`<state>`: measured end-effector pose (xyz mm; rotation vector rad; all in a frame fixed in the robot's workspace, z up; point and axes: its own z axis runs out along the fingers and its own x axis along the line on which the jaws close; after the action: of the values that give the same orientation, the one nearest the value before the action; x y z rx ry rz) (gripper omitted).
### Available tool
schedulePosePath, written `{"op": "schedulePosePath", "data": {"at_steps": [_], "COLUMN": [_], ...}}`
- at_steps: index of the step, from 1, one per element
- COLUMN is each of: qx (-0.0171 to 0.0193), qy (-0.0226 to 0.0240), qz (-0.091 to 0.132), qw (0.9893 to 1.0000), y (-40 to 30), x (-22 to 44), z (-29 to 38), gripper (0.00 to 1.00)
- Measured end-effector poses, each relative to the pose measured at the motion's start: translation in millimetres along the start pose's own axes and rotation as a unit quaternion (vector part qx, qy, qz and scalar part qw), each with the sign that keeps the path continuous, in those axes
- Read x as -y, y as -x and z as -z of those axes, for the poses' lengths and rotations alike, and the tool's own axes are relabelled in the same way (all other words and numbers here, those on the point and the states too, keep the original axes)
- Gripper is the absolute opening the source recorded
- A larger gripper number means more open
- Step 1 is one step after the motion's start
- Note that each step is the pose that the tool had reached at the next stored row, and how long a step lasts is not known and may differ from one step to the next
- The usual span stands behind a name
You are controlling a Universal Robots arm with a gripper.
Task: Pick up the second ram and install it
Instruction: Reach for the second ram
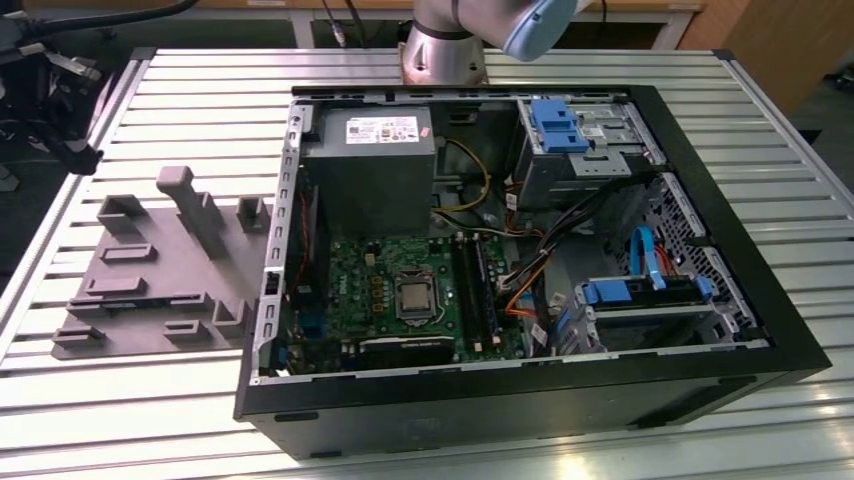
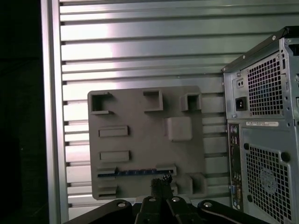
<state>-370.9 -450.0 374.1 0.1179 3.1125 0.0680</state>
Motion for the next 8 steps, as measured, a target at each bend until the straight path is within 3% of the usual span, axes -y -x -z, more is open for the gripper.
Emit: {"op": "schedulePosePath", "data": {"at_steps": [8], "qx": [0.0], "qy": [0.0], "qz": [0.0], "qw": [1.0], "y": [-2.3], "x": [2.8], "z": [-1.8], "gripper": [0.11]}}
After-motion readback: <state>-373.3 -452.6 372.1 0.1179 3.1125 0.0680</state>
